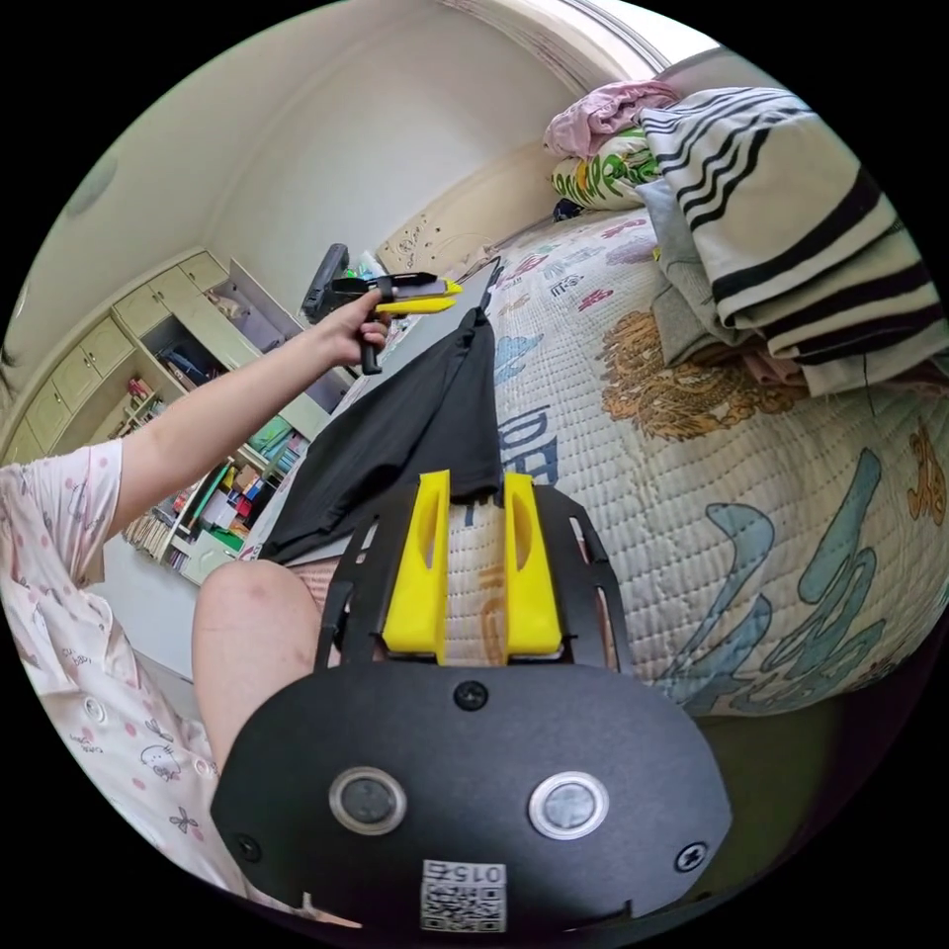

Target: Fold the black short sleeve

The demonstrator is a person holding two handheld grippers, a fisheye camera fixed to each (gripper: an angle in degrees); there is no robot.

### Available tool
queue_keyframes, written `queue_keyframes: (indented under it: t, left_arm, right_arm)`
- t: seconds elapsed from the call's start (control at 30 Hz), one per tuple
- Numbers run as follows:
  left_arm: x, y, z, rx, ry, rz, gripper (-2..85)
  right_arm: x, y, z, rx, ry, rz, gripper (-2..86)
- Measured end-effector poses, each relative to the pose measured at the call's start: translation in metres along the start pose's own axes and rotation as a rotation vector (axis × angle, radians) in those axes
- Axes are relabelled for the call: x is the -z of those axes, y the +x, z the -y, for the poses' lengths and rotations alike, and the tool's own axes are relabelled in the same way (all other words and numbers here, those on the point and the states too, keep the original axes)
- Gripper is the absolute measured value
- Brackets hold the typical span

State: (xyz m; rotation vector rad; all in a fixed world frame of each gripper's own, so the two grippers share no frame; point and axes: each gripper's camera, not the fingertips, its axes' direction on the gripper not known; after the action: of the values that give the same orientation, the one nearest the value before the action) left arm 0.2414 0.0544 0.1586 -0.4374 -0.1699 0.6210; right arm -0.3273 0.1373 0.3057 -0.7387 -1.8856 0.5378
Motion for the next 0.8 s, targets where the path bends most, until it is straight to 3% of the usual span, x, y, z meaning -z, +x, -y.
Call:
queue_keyframes:
  t: [0.23, 0.37, 0.5, 0.67, 0.8]
  left_arm:
    - [-0.048, 0.051, 0.048, -0.137, -0.194, 0.216, 4.6]
    - [-0.032, 0.066, 0.055, -0.166, -0.169, 0.256, 1.5]
    - [0.021, 0.072, 0.071, -0.128, -0.029, 0.255, 0.7]
    - [0.105, 0.066, 0.091, -0.035, 0.175, 0.082, 0.4]
    - [0.187, 0.049, 0.076, 0.015, 0.325, -0.143, 0.4]
  right_arm:
    - [-0.014, 0.024, -0.025, -0.009, 0.0, -0.013, 4.7]
    - [-0.021, 0.043, -0.043, -0.021, -0.004, -0.015, 1.1]
    - [-0.015, 0.054, -0.063, 0.001, 0.06, -0.098, 0.1]
    - [0.017, 0.074, -0.068, 0.03, 0.207, -0.166, -0.1]
    - [0.047, 0.039, -0.079, 0.227, 0.262, -0.187, -0.1]
